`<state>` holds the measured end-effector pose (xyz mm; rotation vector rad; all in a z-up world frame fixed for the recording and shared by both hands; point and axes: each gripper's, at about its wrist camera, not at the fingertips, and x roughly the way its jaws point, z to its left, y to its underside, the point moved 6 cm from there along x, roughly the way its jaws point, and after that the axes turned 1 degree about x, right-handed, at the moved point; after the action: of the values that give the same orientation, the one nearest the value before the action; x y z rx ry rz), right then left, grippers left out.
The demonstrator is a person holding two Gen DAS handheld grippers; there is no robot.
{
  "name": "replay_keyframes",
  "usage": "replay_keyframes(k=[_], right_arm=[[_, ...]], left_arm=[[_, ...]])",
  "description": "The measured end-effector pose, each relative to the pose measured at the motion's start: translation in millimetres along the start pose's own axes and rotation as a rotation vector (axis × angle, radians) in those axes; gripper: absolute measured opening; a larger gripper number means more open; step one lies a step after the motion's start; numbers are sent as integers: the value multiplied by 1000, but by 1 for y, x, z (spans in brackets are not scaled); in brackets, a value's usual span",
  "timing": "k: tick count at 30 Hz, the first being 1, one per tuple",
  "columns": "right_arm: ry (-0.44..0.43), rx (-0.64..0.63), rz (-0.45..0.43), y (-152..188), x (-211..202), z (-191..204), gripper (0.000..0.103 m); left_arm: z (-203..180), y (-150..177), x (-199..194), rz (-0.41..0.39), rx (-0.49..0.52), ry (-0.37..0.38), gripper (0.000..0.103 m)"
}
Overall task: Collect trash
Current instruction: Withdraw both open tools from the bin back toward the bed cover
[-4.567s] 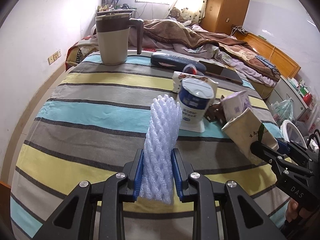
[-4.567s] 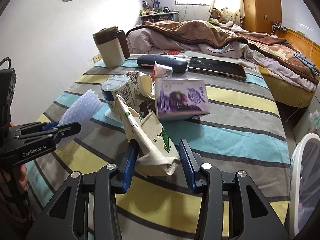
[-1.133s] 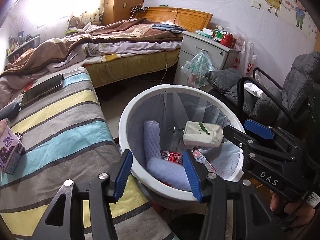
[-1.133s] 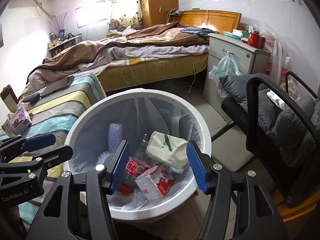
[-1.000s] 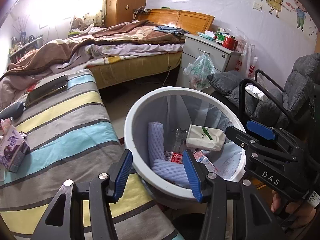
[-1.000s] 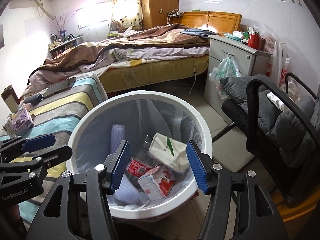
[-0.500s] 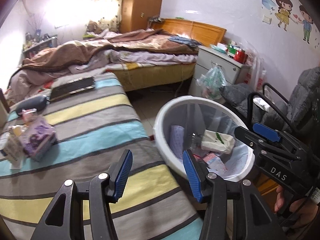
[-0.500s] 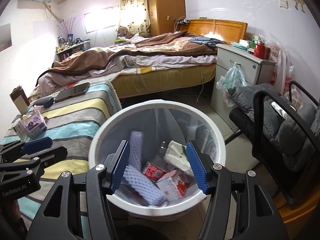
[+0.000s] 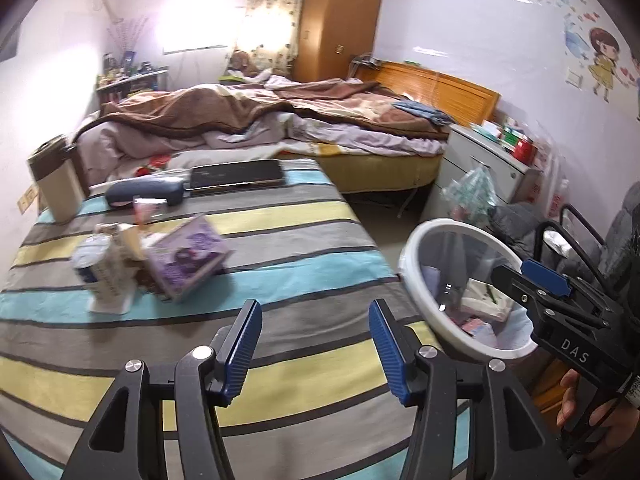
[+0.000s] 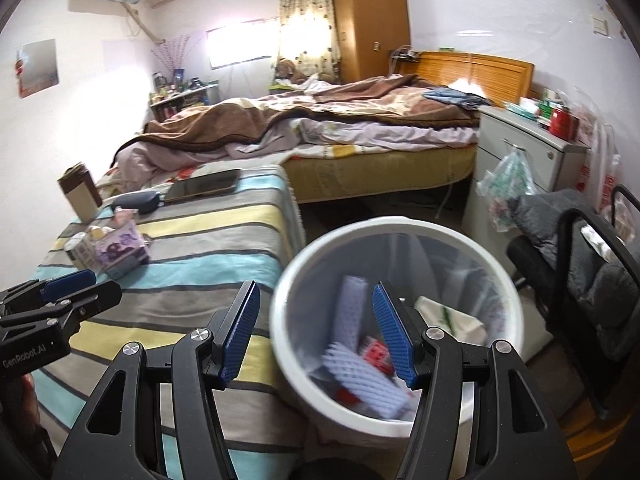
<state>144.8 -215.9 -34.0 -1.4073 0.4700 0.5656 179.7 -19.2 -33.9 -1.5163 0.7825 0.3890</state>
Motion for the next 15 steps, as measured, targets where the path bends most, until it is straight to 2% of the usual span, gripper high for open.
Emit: replay_keyframes(k=[5,15], right_arm=[[-48,-8,9,0,6,22,65],[-112,-49,29,0,18,69,66]], left_arm=[[42,4,-12,-12,-54,-53,56],[112,18,-26,-6,-129,-146,56]])
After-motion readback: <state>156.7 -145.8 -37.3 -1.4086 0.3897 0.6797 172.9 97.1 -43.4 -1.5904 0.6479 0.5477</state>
